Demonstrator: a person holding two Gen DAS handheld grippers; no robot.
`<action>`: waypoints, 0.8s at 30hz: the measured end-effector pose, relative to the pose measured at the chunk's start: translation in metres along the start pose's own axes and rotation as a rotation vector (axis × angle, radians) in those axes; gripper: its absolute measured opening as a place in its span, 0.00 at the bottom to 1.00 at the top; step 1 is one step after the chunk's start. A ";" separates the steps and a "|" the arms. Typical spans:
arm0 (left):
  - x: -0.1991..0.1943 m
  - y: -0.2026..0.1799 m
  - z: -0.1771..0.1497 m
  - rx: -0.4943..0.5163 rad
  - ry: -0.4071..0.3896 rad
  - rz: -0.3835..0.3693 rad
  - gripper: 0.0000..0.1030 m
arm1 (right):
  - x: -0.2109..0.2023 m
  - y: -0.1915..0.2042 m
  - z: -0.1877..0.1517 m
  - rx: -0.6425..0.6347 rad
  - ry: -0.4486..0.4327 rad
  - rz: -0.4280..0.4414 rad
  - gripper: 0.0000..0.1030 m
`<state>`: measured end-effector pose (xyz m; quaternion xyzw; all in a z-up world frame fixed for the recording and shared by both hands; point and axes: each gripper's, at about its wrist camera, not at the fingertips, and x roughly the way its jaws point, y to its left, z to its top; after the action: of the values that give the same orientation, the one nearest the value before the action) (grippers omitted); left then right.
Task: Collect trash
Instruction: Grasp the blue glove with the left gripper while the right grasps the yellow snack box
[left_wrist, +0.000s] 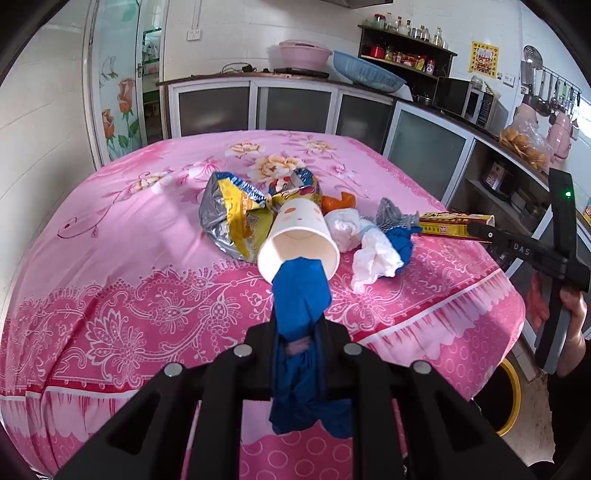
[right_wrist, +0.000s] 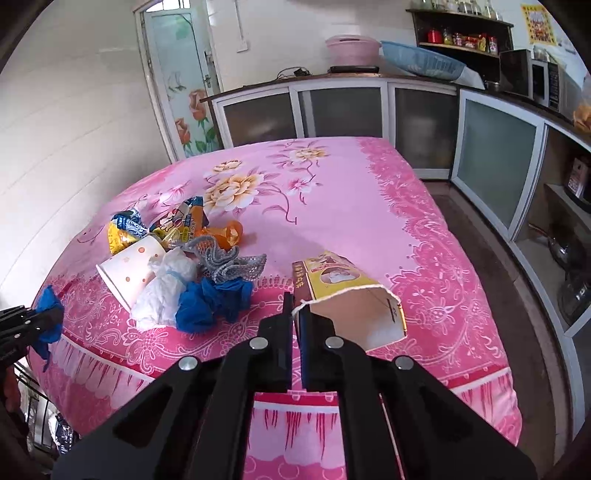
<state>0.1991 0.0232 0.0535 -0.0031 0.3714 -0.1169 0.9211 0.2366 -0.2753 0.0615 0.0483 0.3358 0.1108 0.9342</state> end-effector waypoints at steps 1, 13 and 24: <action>-0.002 -0.001 0.000 0.001 -0.004 -0.003 0.14 | -0.003 -0.001 -0.001 0.004 -0.006 0.000 0.02; -0.023 -0.046 0.009 0.092 -0.054 -0.082 0.14 | -0.082 -0.030 -0.013 0.050 -0.103 -0.015 0.01; 0.009 -0.183 0.017 0.304 -0.039 -0.340 0.14 | -0.203 -0.114 -0.083 0.178 -0.147 -0.244 0.02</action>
<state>0.1778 -0.1577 0.0765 0.0707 0.3257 -0.3250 0.8851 0.0510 -0.4332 0.1037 0.0975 0.2785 -0.0375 0.9548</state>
